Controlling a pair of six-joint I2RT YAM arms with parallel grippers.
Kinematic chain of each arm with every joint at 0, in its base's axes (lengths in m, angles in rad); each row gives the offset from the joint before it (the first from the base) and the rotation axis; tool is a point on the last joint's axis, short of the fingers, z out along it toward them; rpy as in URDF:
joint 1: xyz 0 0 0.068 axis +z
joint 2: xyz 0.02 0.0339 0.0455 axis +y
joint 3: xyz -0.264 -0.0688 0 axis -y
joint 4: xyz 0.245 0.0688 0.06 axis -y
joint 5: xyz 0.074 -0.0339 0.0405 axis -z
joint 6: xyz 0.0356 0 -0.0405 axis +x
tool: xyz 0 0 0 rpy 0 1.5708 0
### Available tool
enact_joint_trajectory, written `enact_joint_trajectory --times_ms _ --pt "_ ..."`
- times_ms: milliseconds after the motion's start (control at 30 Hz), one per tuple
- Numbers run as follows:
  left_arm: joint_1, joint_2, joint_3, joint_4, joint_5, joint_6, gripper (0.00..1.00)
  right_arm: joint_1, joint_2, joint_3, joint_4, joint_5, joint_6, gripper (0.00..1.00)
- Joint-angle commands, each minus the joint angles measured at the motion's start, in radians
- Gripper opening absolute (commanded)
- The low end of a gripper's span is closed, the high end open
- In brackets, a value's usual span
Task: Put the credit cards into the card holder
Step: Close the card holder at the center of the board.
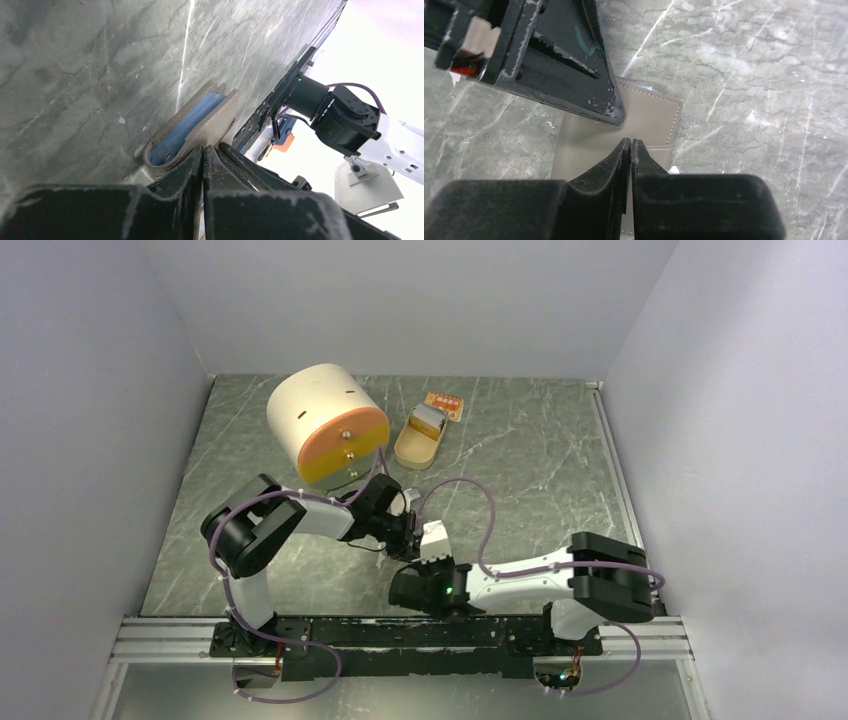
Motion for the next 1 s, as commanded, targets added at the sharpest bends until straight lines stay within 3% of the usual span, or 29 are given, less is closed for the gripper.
enact_joint_trajectory --times_ms 0,200,433,967 --pt "0.007 0.063 -0.026 -0.062 -0.132 0.039 0.09 0.087 0.136 -0.008 -0.21 -0.012 0.184 0.08" --pt "0.018 0.075 -0.037 -0.051 -0.123 0.039 0.09 0.156 0.223 0.001 -0.239 -0.006 0.282 0.08" --pt "0.026 0.084 -0.063 -0.028 -0.122 0.033 0.09 0.203 0.202 -0.052 -0.198 -0.023 0.37 0.08" --pt "0.072 0.131 -0.048 -0.02 -0.069 0.066 0.09 0.229 0.208 -0.09 -0.099 -0.017 0.388 0.1"
